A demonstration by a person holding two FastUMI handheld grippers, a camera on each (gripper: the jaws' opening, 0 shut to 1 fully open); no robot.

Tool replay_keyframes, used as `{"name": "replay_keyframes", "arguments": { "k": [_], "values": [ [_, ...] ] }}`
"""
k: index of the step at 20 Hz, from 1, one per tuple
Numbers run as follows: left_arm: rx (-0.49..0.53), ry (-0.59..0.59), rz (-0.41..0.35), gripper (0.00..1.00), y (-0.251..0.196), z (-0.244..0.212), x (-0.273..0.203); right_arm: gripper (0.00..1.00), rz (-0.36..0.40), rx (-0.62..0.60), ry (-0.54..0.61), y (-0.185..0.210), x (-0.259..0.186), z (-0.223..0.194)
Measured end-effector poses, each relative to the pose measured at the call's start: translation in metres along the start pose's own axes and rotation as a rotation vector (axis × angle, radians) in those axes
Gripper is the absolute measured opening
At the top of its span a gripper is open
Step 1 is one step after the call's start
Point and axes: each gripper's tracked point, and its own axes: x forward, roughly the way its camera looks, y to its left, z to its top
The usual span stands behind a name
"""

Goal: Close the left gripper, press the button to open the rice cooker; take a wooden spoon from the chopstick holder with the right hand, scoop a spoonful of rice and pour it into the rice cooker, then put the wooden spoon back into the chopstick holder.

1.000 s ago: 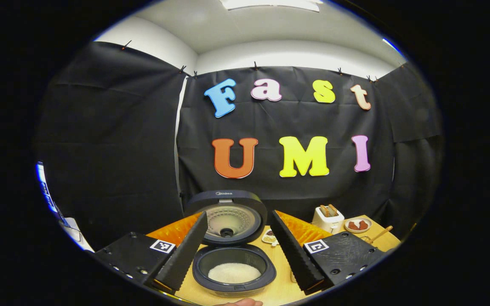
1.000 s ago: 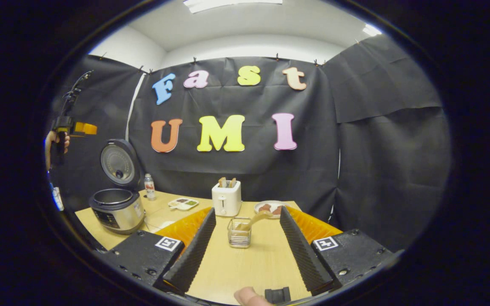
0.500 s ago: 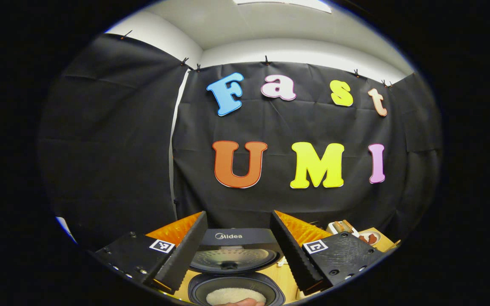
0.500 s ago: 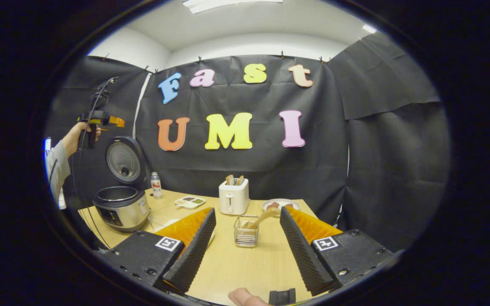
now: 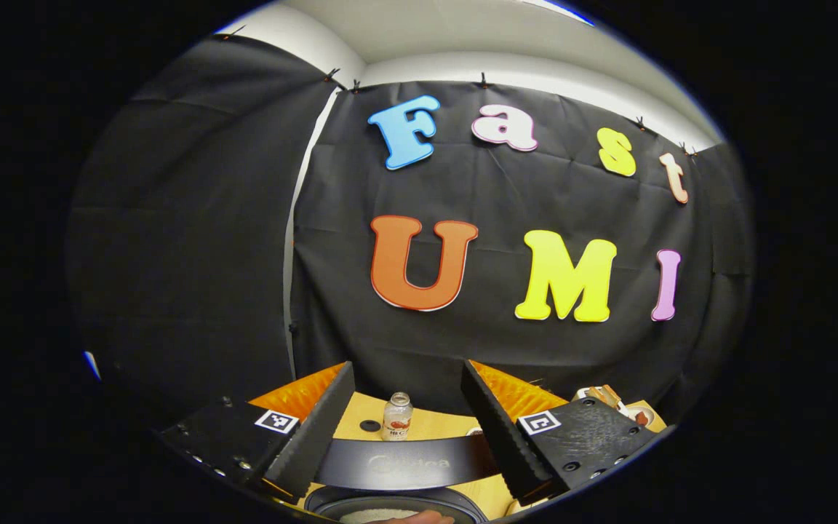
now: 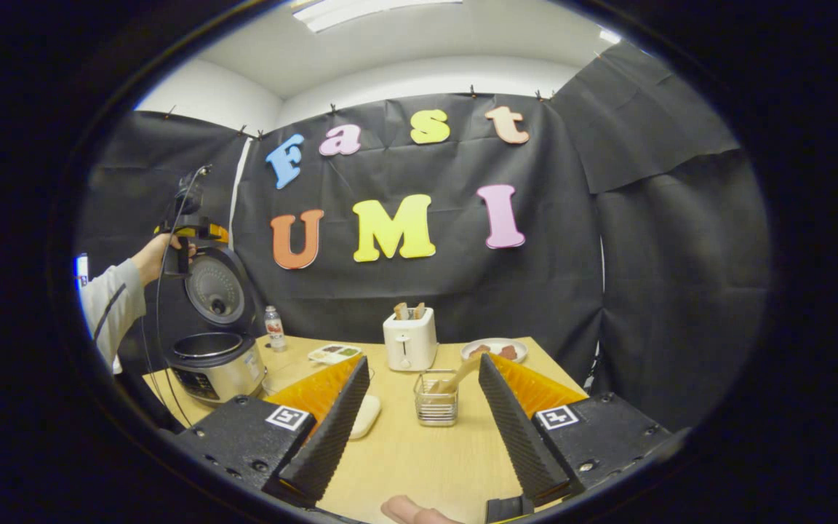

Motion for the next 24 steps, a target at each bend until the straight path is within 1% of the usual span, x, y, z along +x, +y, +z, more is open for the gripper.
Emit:
{"name": "replay_keyframes", "arguments": {
  "k": [1,2,3,4,5,6,9,10,11,12,13,14,15,16,17,20,21,24],
  "values": [
    [0.019,0.009,0.027,0.94,0.006,-0.004,0.001,0.95,-0.001,0.003,0.01,0.0,0.0,-0.001],
    [0.046,0.025,0.045,0.95,0.009,-0.008,0.002,0.98,-0.001,0.0,0.022,0.0,-0.001,-0.004],
    [0.057,0.017,0.044,0.96,0.009,-0.009,-0.001,0.95,0.001,-0.004,0.015,0.001,-0.002,-0.002],
    [0.045,0.033,0.047,0.97,0.009,-0.008,-0.004,0.98,-0.001,-0.006,0.01,0.001,-0.004,0.0],
    [0.049,0.044,0.047,0.96,0.007,-0.009,-0.008,0.94,-0.001,-0.007,0.009,0.002,-0.009,0.001],
    [0.052,0.05,0.045,0.98,0.007,-0.012,-0.012,0.94,0.005,-0.014,0.009,0.004,-0.012,0.001],
    [0.051,0.081,0.043,0.98,0.003,-0.024,-0.031,0.94,0.017,-0.027,-0.011,0.011,-0.024,0.006],
    [0.052,0.091,0.039,0.98,0.001,-0.027,-0.036,0.98,0.028,-0.024,-0.011,0.015,-0.028,0.006],
    [0.052,0.1,0.037,0.98,0.0,-0.032,-0.044,0.94,0.036,-0.019,-0.007,0.019,-0.032,0.004],
    [0.053,0.107,0.036,0.98,-0.001,-0.035,-0.052,0.98,0.047,-0.013,-0.003,0.022,-0.036,0.002],
    [0.056,0.112,0.036,0.98,-0.003,-0.041,-0.059,0.98,0.055,-0.011,-0.002,0.025,-0.041,0.003],
    [0.06,0.121,0.032,0.97,-0.005,-0.047,-0.067,0.98,0.058,-0.013,0.002,0.026,-0.045,0.002],
    [0.062,0.132,0.03,1.0,-0.007,-0.054,-0.074,0.98,0.061,-0.014,0.0,0.027,-0.049,0.002],
    [0.064,0.142,0.03,1.0,-0.007,-0.062,-0.081,0.98,0.063,-0.014,-0.001,0.028,-0.053,0.003],
    [0.069,0.157,0.027,0.97,-0.01,-0.073,-0.089,0.98,0.065,-0.009,-0.006,0.03,-0.056,0.005],
    [0.078,0.187,-0.002,0.96,-0.019,-0.102,-0.111,0.98,0.073,-0.008,-0.007,0.037,-0.069,0.003],
    [0.077,0.213,-0.021,0.96,-0.023,-0.115,-0.117,0.98,0.077,-0.012,-0.004,0.04,-0.072,0.002],
    [0.068,0.262,-0.018,0.98,-0.021,-0.142,-0.133,0.98,0.097,-0.021,-0.005,0.053,-0.084,0.001]
  ]
}}
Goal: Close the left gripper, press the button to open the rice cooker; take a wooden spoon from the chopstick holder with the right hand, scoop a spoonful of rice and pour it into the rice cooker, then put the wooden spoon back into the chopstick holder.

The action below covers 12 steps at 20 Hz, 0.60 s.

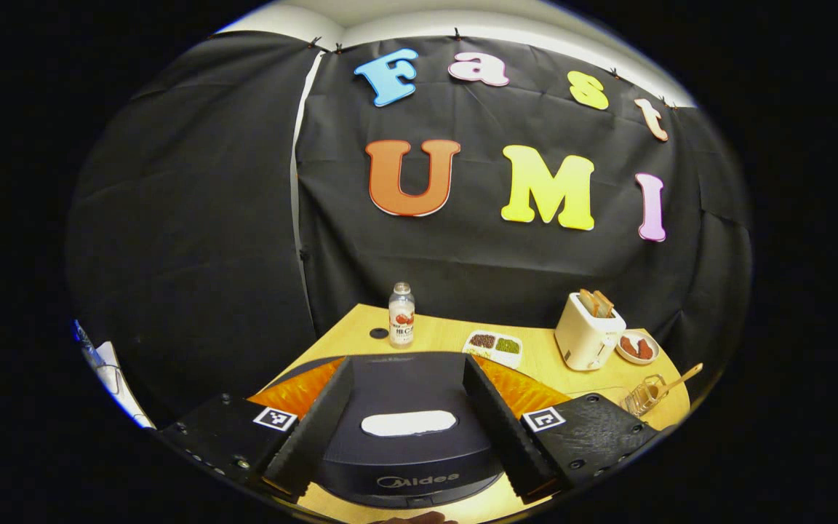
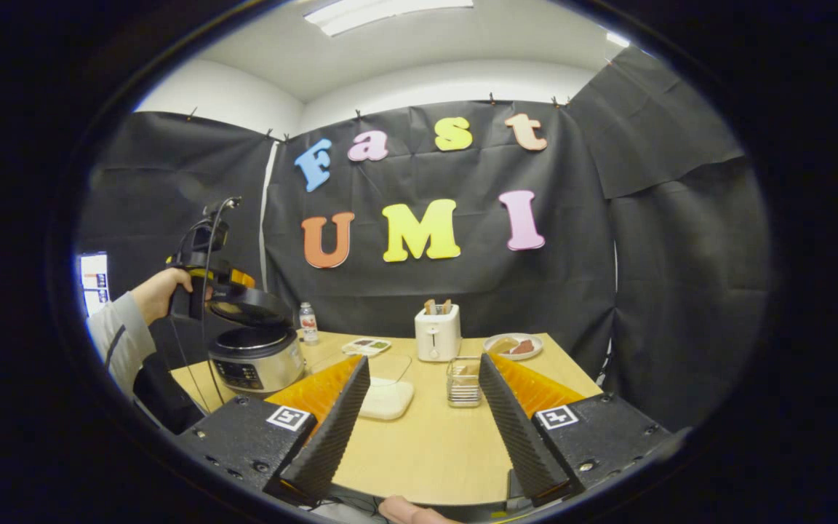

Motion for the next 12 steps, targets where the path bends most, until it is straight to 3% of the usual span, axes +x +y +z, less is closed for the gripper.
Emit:
{"name": "replay_keyframes", "arguments": {
  "k": [8,12],
  "values": [
    [0.017,0.02,0.032,0.98,-0.002,-0.046,-0.018,0.94,0.023,-0.017,0.011,0.023,-0.02,-0.009],
    [0.019,0.023,0.037,0.98,-0.004,-0.058,-0.029,0.98,0.01,-0.026,0.011,0.024,-0.027,-0.01]
  ]
}}
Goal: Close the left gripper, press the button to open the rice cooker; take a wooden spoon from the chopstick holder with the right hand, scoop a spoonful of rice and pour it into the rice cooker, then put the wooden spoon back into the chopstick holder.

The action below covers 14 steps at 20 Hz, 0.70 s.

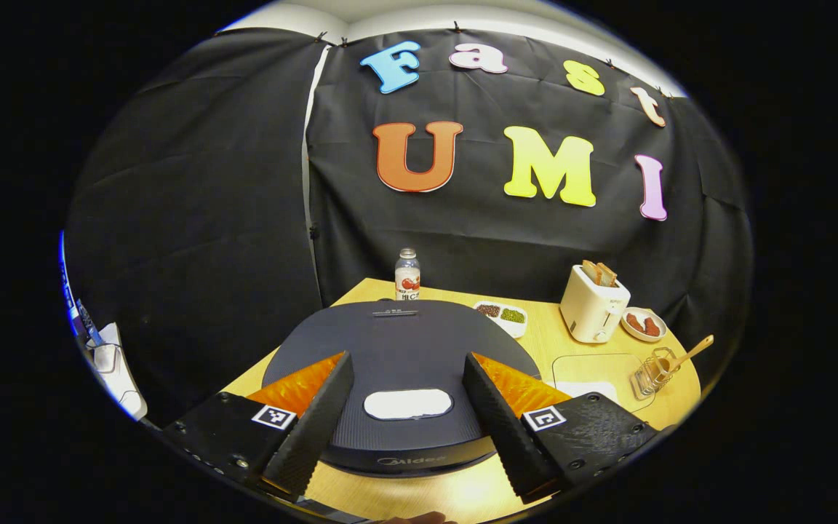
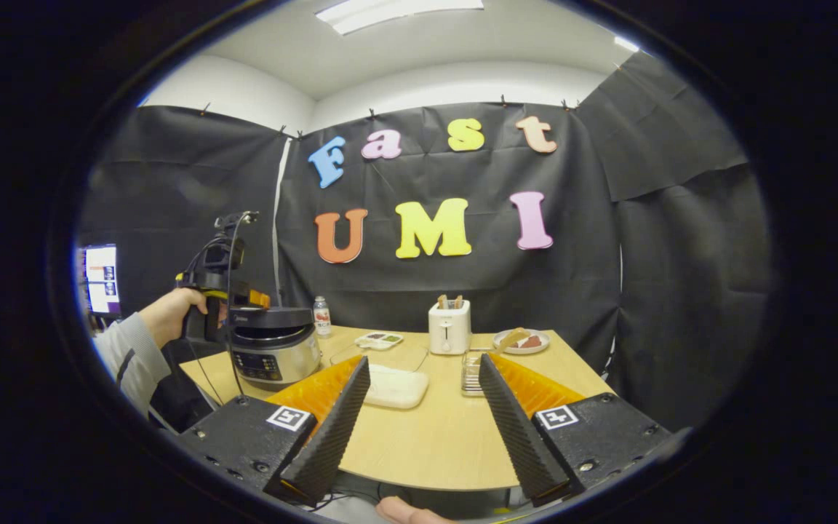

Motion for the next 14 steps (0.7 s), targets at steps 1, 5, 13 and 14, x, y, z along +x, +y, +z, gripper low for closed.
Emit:
{"name": "replay_keyframes", "arguments": {
  "k": [1,5,13,14],
  "values": [
    [0.006,0.002,0.004,0.99,-0.001,-0.006,-0.002,0.98,-0.003,-0.004,0.002,0.0,-0.001,-0.001],
    [-0.013,0.024,0.013,0.98,0.001,-0.028,-0.008,0.98,-0.009,-0.005,0.003,0.003,-0.006,0.0],
    [-0.006,-0.107,0.03,0.99,0.002,-0.03,-0.012,0.98,-0.015,-0.008,0.038,0.012,-0.002,-0.009],
    [-0.018,-0.116,0.026,0.99,0.002,-0.03,-0.012,0.98,-0.016,-0.008,0.045,0.013,0.0,-0.011]
  ]
}}
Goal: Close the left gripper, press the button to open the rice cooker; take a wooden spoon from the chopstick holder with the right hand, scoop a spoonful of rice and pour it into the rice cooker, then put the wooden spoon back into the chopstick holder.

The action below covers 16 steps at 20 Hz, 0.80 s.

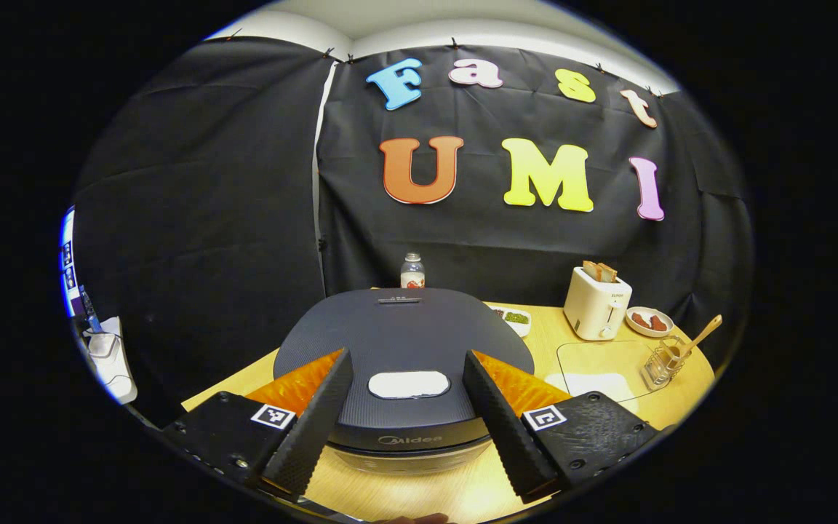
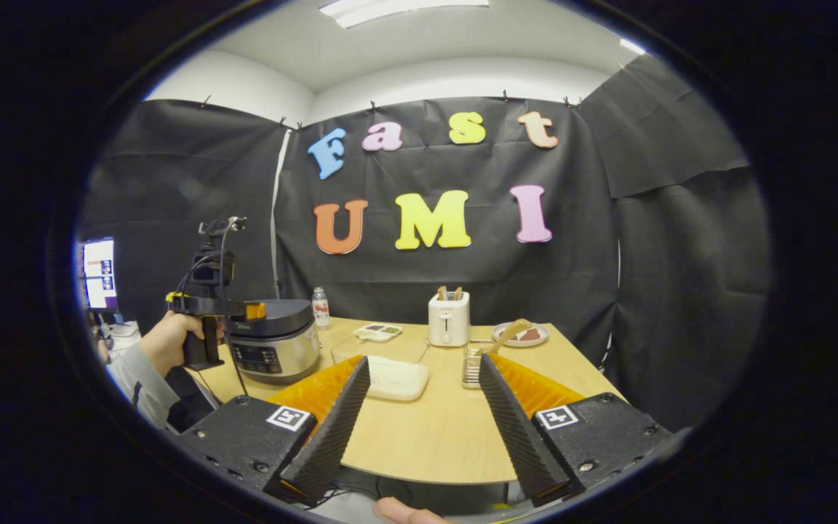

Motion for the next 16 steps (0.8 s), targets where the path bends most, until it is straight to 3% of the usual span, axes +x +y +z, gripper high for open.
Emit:
{"name": "replay_keyframes", "arguments": {
  "k": [7,12,16],
  "values": [
    [-0.011,-0.087,0.008,0.99,0.001,0.0,0.001,0.94,-0.002,0.012,0.028,0.004,0.01,-0.007],
    [0.009,-0.135,0.02,0.99,0.0,-0.004,0.006,0.98,-0.01,-0.002,0.026,0.004,0.012,-0.008],
    [0.008,-0.119,0.022,0.98,0.0,-0.004,0.008,0.94,-0.028,-0.003,0.022,-0.002,0.01,-0.003]
  ]
}}
